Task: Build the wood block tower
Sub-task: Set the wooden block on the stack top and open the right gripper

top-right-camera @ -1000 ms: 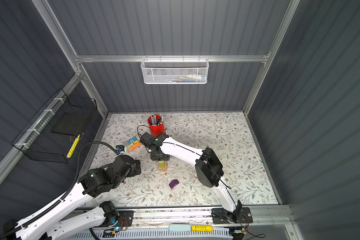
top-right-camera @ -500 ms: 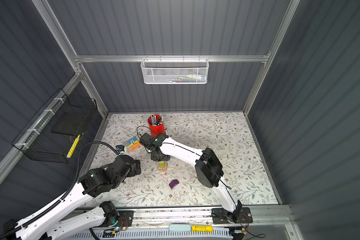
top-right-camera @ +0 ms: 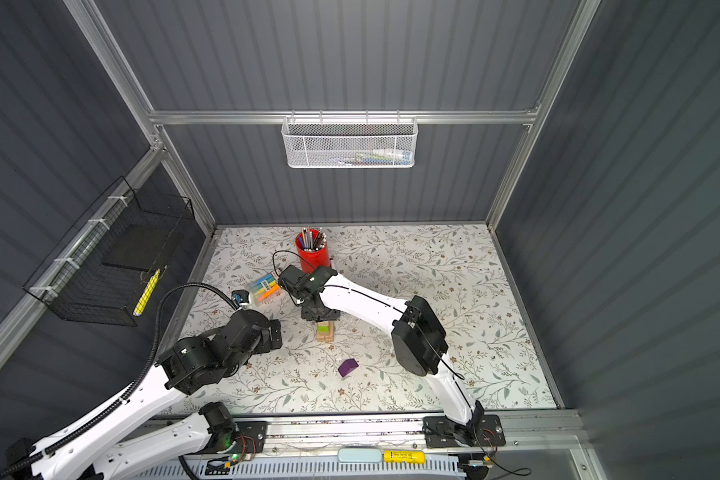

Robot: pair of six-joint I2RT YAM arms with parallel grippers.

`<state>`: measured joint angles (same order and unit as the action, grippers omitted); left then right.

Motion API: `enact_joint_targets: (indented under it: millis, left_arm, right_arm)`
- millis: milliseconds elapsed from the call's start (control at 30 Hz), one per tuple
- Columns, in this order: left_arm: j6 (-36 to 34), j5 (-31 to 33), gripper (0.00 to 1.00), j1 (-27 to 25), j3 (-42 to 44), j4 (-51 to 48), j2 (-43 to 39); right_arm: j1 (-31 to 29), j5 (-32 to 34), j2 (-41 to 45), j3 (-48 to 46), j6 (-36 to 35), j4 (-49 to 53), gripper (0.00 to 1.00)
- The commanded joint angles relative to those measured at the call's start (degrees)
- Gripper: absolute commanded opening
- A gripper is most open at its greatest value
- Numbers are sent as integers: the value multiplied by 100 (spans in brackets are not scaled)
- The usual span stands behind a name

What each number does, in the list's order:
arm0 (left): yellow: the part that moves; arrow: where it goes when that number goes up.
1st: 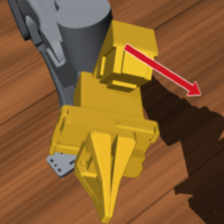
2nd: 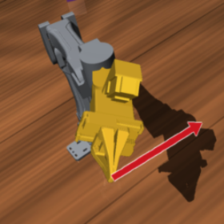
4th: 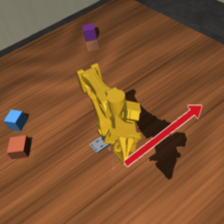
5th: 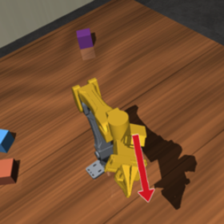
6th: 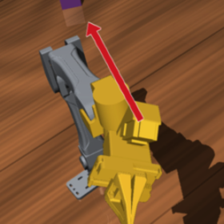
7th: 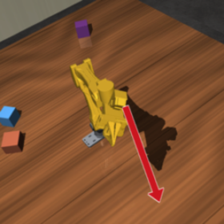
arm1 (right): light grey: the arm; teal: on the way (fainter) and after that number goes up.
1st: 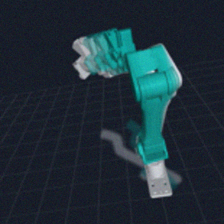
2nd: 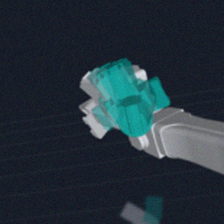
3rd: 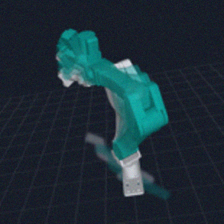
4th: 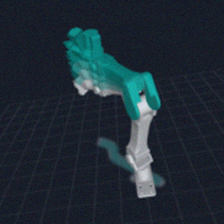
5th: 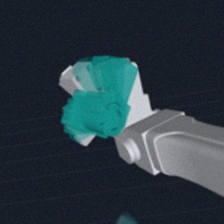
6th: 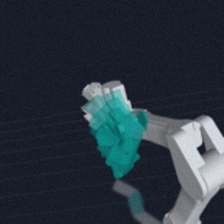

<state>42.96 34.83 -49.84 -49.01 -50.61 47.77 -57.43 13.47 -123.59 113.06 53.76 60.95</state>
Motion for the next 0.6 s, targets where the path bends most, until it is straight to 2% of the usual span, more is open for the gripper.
enact_joint_targets:
  millis: [0, 567]
  left_arm:
    - [79, 112, 100, -19, 28, -144, -34]
    - [86, 112, 100, -20, 37, -155, -37]
  right_arm:
    - [-40, 43, 213, 138, -32, 101, 44]
    - [-34, -80, 108, 164, -56, 14, 43]
